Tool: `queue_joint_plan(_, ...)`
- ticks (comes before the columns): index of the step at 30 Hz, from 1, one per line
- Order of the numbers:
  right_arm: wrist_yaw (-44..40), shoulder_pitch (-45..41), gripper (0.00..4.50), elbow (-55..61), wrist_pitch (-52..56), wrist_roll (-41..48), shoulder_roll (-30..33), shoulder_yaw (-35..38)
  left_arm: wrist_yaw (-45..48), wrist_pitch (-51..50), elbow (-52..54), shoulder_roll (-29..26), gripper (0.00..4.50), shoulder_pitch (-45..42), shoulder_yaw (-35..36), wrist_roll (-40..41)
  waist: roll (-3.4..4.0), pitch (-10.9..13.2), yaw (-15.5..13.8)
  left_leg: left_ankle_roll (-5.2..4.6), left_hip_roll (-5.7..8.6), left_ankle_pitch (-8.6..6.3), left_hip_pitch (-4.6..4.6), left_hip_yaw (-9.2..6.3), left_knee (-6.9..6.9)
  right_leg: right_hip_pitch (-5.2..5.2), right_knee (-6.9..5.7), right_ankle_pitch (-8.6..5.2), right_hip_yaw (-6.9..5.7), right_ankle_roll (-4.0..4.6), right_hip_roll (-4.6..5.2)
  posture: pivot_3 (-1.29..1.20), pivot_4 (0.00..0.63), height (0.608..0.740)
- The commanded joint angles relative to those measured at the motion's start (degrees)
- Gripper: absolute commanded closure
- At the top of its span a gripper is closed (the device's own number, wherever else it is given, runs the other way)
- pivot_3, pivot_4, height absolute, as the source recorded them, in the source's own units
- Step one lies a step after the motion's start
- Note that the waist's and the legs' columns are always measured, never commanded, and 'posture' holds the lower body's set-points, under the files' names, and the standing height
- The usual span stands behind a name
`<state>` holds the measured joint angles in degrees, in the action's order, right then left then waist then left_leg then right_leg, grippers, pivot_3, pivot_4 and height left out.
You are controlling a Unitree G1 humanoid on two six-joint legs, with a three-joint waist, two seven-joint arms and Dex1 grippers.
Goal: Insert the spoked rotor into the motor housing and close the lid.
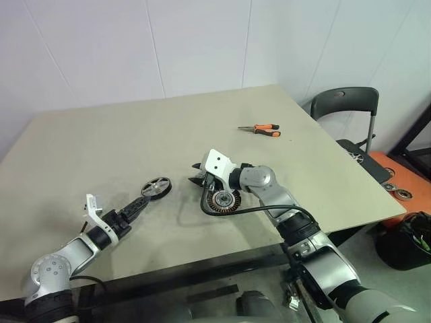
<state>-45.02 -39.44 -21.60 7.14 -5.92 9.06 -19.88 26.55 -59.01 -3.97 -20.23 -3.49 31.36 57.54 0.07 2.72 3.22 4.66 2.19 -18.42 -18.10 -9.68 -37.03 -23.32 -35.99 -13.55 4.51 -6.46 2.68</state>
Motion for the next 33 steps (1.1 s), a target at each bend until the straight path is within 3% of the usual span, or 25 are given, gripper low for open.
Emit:
queue_joint_plan(1,0.18,-0.99,2.59,1.51,-0.72,1.01,-0.20,0.85,-3.02,1.23,-0.20,2.21,0.00,-1.73,-1.20,-0.63,0.00,0.00,-0.56,0.02,0.00,0.01,0.01,-0.01,-0.01,0.02,0.00,-0.01,-0.01,-0.01,0.00,0.00,0.000,0.740)
queue_joint_plan(10,0.97,-0.20,2.59,2.74,0.36,1.10,0.37,1.26,-4.44,4.79,-2.89,5.61,0.00,-7.13,-5.26,-4.20,0.00,0.00,-2.12,0.26,0.02,0.17,0.16,-0.04,-0.07,0.23,-0.01,-0.16,-0.03,0.06,-0.02,0.00,0.000,0.740)
queue_joint_plan(23,2.46,-0.82,2.59,1.88,0.83,1.35,-0.31,1.12,-4.62,8.76,-10.19,7.59,0.00,-16.72,-7.84,-8.33,-0.01,0.00,-2.11,0.27,0.02,0.17,-0.07,-0.05,-0.02,0.00,0.08,0.06,-0.05,0.09,-0.03,0.00,0.000,0.740)
queue_joint_plan(32,2.56,-0.32,2.59,2.32,0.86,1.46,-0.05,1.41,-5.22,9.14,-9.39,7.53,0.00,-16.07,-7.03,-8.61,-0.02,0.01,-2.01,0.26,0.01,0.16,-0.22,-0.05,0.07,-0.16,0.18,0.09,-0.05,0.11,-0.03,0.00,0.000,0.740)
queue_joint_plan(33,2.59,-0.24,2.56,2.41,0.91,1.50,-0.03,1.46,-5.21,9.14,-9.25,7.34,0.18,-15.82,-6.83,-8.54,-0.02,0.01,-1.98,0.25,0.01,0.16,-0.22,-0.05,0.07,-0.16,0.19,0.09,-0.05,0.11,-0.02,0.00,0.000,0.740)
